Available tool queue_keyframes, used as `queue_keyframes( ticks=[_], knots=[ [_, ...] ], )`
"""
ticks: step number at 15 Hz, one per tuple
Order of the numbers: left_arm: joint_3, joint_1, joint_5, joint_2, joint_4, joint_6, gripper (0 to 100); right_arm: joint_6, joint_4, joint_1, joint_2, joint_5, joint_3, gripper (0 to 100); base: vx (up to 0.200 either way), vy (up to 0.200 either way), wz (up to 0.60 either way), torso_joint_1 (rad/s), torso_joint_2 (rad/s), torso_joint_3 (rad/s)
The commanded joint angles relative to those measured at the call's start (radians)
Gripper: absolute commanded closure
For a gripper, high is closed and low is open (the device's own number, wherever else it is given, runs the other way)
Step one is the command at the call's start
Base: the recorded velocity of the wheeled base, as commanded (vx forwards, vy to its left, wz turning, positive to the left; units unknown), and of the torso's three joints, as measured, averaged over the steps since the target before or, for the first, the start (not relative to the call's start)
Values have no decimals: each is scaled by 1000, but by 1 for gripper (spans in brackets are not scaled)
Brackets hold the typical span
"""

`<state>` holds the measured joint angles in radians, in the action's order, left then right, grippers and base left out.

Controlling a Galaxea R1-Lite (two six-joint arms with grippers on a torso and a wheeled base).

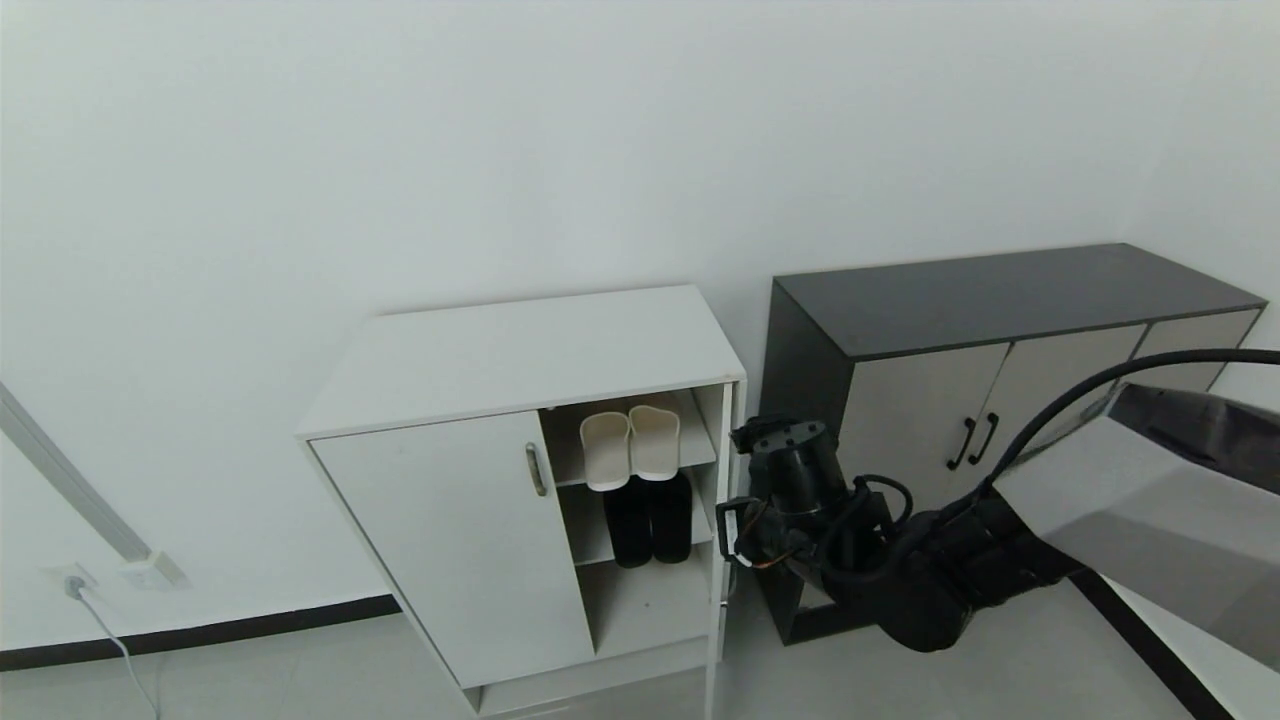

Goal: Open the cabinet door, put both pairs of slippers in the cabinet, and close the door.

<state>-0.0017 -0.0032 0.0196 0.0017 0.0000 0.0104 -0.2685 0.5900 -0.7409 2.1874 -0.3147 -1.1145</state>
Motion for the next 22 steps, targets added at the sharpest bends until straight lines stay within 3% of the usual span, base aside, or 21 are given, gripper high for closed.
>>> queue_keyframes(
  ticks=[1,11,17,22],
  knots=[
    [0,0,0,0,0,0,100,-15,7,-20,-37,26,19,100,0,0,0,0,0,0],
    [0,0,0,0,0,0,100,11,16,-26,-179,43,88,100,0,0,0,0,0,0],
    [0,0,0,0,0,0,100,18,22,-40,-176,69,116,100,0,0,600,4,4,3],
    [0,0,-1,0,0,-1,100,81,133,-17,-175,69,165,100,0,0,0,0,0,0]
  ],
)
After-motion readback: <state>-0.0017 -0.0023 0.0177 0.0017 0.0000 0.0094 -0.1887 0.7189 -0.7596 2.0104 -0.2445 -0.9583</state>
